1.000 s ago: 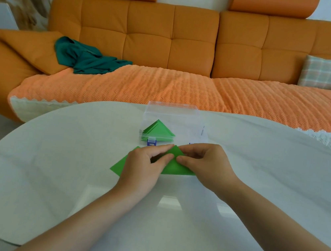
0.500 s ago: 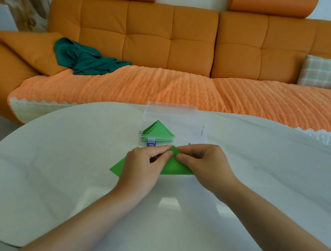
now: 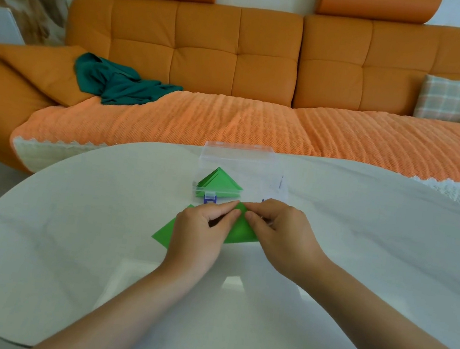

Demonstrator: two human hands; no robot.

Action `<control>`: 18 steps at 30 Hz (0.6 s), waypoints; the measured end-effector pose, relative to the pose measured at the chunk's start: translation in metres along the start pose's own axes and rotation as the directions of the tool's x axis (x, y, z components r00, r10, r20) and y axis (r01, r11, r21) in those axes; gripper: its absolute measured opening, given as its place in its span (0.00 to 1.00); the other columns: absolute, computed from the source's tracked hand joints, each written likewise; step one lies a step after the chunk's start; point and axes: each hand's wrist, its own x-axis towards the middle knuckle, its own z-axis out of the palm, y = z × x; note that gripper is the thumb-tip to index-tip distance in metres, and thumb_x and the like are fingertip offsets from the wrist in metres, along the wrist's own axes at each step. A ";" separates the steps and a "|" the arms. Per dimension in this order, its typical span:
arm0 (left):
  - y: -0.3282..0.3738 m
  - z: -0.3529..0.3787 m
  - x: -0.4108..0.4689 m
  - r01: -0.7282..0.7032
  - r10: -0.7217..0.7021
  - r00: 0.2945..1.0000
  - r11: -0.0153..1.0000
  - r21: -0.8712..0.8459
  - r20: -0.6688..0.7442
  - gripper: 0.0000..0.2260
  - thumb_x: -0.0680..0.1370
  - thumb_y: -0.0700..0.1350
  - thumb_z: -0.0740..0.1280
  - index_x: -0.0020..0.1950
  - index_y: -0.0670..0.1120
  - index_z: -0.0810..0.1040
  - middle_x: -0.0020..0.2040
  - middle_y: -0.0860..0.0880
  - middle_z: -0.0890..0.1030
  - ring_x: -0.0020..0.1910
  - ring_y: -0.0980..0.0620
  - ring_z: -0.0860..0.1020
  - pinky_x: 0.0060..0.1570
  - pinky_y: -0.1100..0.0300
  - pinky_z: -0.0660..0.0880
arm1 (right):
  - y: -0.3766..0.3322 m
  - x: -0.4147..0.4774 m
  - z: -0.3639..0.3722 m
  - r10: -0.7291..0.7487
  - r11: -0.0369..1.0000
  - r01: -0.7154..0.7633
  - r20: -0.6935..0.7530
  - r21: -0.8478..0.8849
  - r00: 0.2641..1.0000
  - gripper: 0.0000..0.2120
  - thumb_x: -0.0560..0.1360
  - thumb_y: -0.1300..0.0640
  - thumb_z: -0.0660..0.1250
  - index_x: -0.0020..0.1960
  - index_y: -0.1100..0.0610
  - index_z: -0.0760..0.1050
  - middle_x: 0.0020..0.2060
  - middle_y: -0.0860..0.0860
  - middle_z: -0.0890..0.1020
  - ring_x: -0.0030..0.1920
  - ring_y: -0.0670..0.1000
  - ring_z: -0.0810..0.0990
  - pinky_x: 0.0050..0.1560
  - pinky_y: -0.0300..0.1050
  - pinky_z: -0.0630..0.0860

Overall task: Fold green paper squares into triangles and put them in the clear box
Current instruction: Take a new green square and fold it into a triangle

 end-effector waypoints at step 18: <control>0.000 -0.001 0.002 -0.062 0.057 0.993 0.997 0.045 0.101 0.09 0.76 0.44 0.73 0.55 0.51 0.85 0.45 0.61 0.85 0.46 0.65 0.81 0.49 0.70 0.75 | 0.000 0.008 -0.011 0.236 0.969 -0.237 0.027 0.073 0.971 0.06 0.75 0.52 0.70 0.40 0.48 0.83 0.32 0.45 0.83 0.32 0.41 0.78 0.33 0.37 0.75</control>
